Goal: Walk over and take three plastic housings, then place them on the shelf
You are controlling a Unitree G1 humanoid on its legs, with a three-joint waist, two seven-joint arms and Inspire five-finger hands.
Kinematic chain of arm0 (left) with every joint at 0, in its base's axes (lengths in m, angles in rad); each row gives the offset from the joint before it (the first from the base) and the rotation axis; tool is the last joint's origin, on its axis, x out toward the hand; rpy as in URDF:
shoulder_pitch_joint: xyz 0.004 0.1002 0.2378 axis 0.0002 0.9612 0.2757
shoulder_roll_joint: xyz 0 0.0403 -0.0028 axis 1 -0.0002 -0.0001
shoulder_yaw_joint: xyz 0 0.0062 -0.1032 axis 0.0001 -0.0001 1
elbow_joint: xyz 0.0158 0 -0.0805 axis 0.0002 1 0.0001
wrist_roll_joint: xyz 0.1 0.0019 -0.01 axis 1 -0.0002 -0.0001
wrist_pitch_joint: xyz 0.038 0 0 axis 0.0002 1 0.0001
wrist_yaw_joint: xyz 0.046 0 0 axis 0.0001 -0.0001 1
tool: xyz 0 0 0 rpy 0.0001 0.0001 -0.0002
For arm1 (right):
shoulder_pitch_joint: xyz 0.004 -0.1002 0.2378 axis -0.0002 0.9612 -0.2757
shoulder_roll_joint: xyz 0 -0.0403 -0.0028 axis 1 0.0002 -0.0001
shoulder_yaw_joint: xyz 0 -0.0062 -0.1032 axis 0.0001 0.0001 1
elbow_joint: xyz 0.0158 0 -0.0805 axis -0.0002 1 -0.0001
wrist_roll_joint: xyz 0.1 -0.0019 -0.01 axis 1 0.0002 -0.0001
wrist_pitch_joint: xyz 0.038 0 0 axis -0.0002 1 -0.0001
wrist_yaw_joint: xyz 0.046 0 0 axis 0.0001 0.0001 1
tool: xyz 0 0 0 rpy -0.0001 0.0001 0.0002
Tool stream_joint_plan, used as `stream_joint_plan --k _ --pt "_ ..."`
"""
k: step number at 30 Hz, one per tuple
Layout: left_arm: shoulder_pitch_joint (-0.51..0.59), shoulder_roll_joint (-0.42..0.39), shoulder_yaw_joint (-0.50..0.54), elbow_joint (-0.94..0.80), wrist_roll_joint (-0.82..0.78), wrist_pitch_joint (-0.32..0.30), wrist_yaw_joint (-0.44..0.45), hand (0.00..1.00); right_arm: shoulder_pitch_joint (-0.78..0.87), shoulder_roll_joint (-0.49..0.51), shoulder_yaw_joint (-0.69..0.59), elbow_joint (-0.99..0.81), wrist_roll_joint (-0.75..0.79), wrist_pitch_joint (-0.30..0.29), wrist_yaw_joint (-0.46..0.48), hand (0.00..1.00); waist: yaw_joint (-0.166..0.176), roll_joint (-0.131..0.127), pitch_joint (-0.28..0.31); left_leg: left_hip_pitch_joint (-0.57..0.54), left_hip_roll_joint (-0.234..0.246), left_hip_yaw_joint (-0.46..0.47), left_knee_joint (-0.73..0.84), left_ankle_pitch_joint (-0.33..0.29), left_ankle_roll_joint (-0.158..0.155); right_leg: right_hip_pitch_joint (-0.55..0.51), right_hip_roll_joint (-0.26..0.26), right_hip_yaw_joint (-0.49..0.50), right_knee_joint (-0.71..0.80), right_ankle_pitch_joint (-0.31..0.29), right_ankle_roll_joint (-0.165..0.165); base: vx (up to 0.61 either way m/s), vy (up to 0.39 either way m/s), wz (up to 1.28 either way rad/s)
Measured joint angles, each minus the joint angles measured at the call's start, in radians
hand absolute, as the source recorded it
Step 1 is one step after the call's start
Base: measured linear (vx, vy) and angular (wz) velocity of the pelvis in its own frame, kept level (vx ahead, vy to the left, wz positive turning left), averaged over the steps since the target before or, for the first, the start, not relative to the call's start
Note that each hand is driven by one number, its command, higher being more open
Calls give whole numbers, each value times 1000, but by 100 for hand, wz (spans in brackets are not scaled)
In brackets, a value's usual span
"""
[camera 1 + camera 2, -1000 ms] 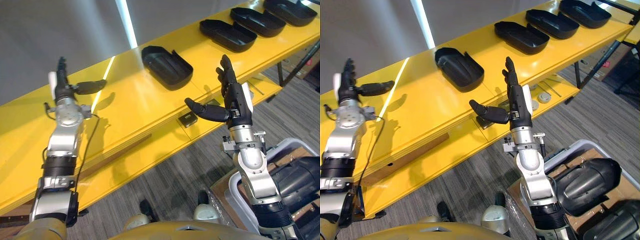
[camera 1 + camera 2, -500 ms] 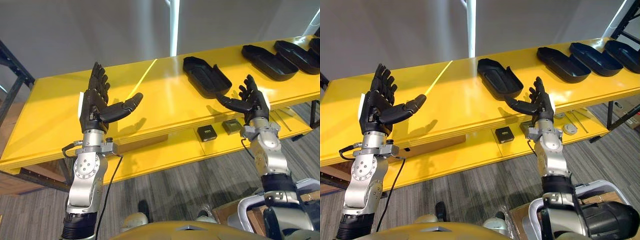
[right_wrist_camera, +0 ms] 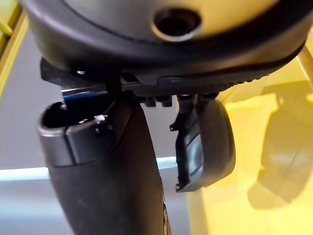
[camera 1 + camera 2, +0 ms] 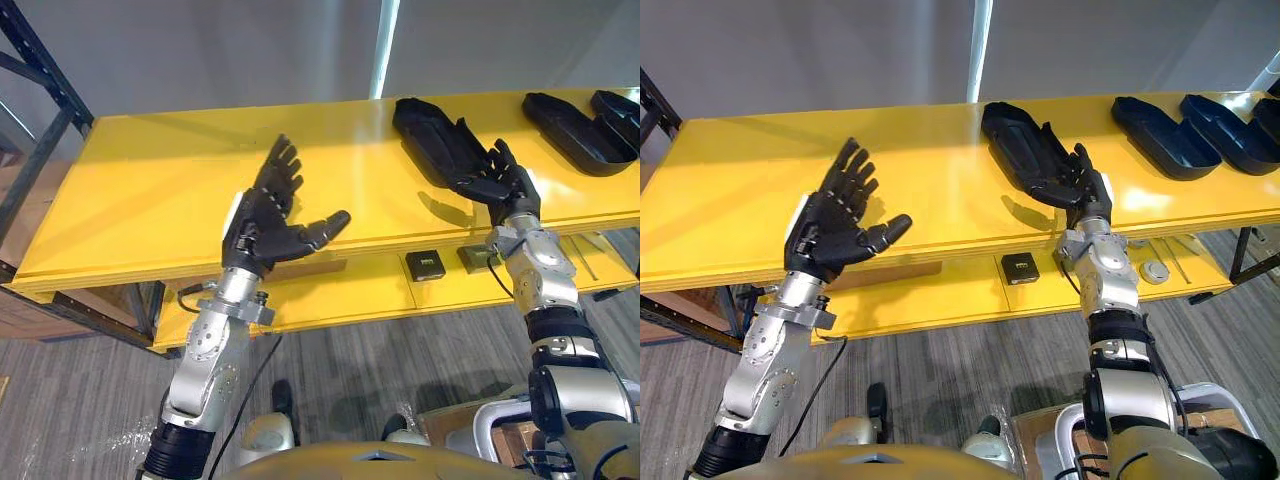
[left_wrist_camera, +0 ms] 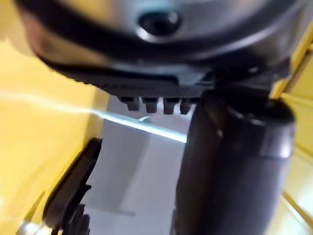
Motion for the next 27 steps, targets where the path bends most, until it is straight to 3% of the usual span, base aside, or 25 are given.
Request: stream_joint_plan --k 14,21,27 --pt "0 42 -3 0 1 0 -26 100 -40 -42 18 32 -1 2 121 100 4 -19 35 1 12 2 0 3 4 1 13 3 -1 -1 -2 0 0 0" --pt "56 39 6 0 4 0 -37 100 78 -42 8 -193 1 -6 114 100 -20 -20 38 10 0 7 0 -2 -2 4 5 5 5 -3 -2 0 0 -1" --pt "65 39 12 -1 5 0 -40 100 119 -45 -38 -243 9 -13 67 100 -21 -20 38 15 -1 21 0 -10 -6 -2 1 19 9 -12 -1 -2 1 -7"
